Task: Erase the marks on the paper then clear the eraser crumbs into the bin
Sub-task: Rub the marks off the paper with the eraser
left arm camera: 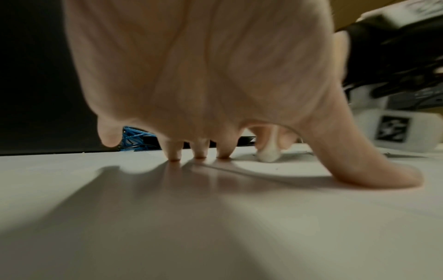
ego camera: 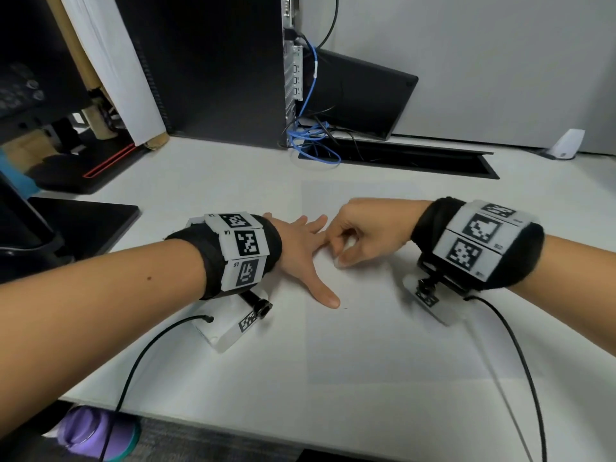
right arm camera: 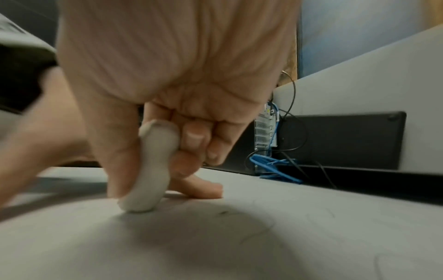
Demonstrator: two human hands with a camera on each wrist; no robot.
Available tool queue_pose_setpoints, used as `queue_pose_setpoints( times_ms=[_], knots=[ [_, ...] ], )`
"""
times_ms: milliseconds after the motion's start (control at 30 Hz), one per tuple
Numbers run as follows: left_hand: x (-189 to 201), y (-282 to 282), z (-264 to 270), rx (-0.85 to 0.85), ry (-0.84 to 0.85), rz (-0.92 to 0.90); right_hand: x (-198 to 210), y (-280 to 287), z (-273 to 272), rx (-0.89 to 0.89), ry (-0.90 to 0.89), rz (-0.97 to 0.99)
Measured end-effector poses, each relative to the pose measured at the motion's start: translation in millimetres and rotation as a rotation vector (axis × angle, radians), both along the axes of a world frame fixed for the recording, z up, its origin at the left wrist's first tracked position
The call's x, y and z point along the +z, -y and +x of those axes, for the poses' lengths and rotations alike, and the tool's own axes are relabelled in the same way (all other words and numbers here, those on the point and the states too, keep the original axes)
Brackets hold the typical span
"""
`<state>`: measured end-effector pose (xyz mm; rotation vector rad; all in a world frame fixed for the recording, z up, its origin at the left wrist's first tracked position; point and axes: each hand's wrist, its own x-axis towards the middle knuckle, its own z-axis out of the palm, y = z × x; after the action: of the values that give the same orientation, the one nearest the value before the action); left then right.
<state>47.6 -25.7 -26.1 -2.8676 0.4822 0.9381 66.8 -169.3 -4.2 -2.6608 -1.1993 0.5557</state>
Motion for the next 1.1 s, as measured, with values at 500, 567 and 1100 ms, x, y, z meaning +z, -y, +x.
queue_pose_setpoints(
  times_ms=[500,567,1100],
  knots=[
    [0.3,0.4,0.0,0.0,0.016,0.012,-5.3,13.0,-17.9,0.023,-0.087,-0.04],
    [0.3,0.7,-0.5,-0.001,0.02,0.009,-4.5,14.7,-14.8,0.001,-0.071,-0.005],
    [2.8,-1.8,0.5,0.026,0.12,-0.202,8.3,24.1,13.1,-0.157,-0.066,0.144]
  ],
)
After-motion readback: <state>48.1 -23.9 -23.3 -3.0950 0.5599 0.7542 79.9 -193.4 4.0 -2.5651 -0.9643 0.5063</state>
